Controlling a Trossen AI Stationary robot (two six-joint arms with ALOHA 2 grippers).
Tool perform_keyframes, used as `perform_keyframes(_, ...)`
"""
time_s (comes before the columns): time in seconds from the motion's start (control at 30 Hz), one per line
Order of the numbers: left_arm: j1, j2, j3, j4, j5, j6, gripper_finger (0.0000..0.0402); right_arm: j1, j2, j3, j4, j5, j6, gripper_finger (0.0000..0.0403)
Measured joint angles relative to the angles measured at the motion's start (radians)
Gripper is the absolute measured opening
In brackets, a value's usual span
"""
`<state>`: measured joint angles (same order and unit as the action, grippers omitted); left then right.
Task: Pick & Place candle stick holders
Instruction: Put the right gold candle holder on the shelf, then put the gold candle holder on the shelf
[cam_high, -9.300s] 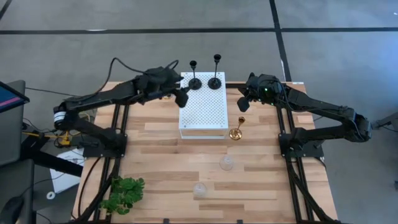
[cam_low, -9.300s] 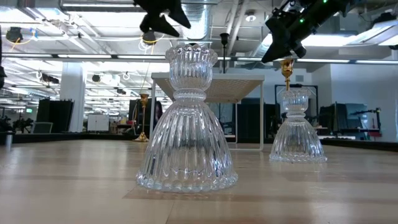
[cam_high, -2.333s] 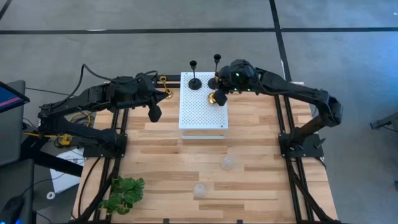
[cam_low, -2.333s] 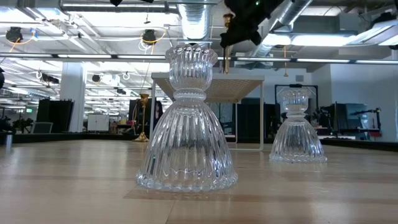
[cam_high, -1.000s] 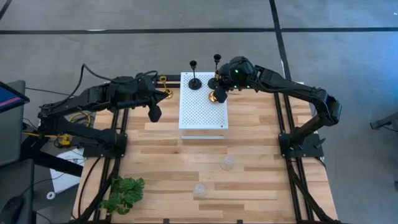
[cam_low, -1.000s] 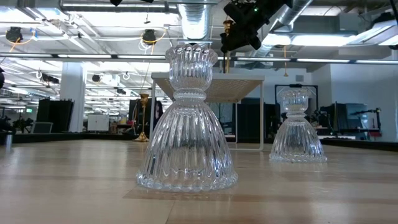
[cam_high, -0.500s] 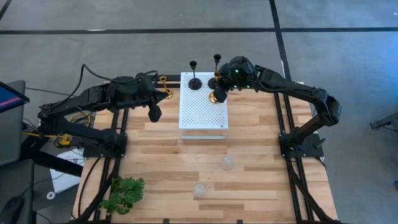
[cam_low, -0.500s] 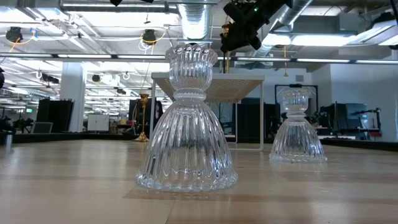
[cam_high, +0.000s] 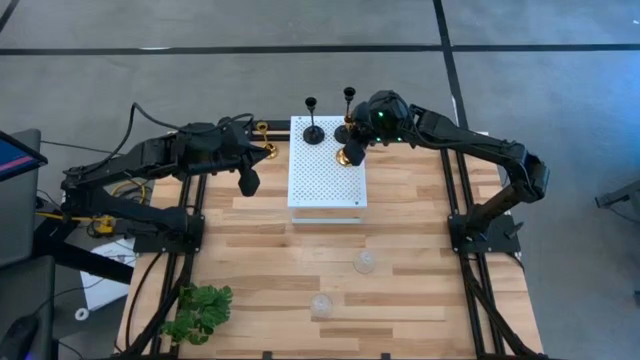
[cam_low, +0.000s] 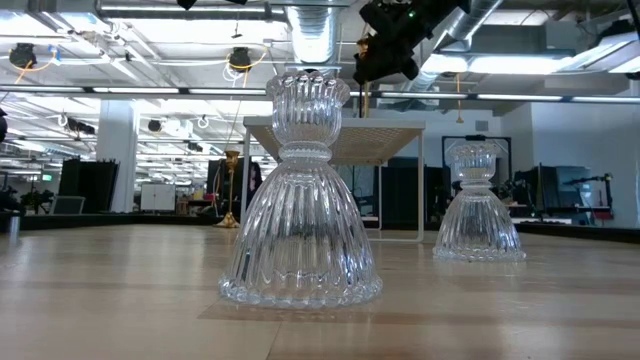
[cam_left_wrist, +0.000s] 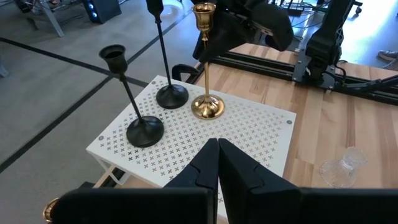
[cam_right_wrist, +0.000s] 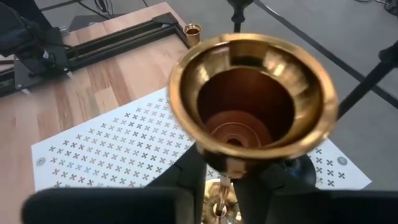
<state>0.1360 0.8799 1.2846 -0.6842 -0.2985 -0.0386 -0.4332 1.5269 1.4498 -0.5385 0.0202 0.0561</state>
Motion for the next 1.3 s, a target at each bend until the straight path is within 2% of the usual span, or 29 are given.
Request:
perform_keyframes(0.13,0.0,0.0,0.0,0.0,0.0,0.0,0.0006,0.002,0.0,0.0,0.0,-0.001,-0.003,0.0106)
perform_keyframes(0.43,0.0,0.0,0.0,0.0,0.0,0.0,0.0008,0.001,-0.025,0.0,-0.074,-0.001,-0.017,0.0247)
perform_keyframes(0.6,0.0,0.0,0.0,-0.015,0.0,0.0,0.0005,0.001,-0.084,-0.001,-0.172,0.002,-0.03,0.0264)
perform_keyframes(0.73,0.0,0.0,-0.001,-0.042,-0.026,0.0,0.0007,0.001,-0.145,-0.001,-0.246,0.002,-0.033,0.0252)
perform_keyframes(0.87,0.0,0.0,-0.028,-0.041,-0.031,-0.008,0.0009,0.001,-0.207,-0.001,-0.32,0.003,-0.032,0.0219)
perform_keyframes(1.0,0.0,0.0,-0.086,-0.042,-0.031,-0.047,0.001,0.001,-0.261,-0.001,-0.378,0.003,-0.003,0.0149)
perform_keyframes(1.17,0.0,0.0,-0.158,-0.04,-0.032,-0.062,0.0009,0.002,-0.306,-0.001,-0.423,0.005,0.023,0.0022)
perform_keyframes(1.3,0.0,-0.003,-0.196,-0.035,-0.099,-0.117,0.0005,0.01,-0.323,-0.001,-0.427,0.007,0.021,0.0012)
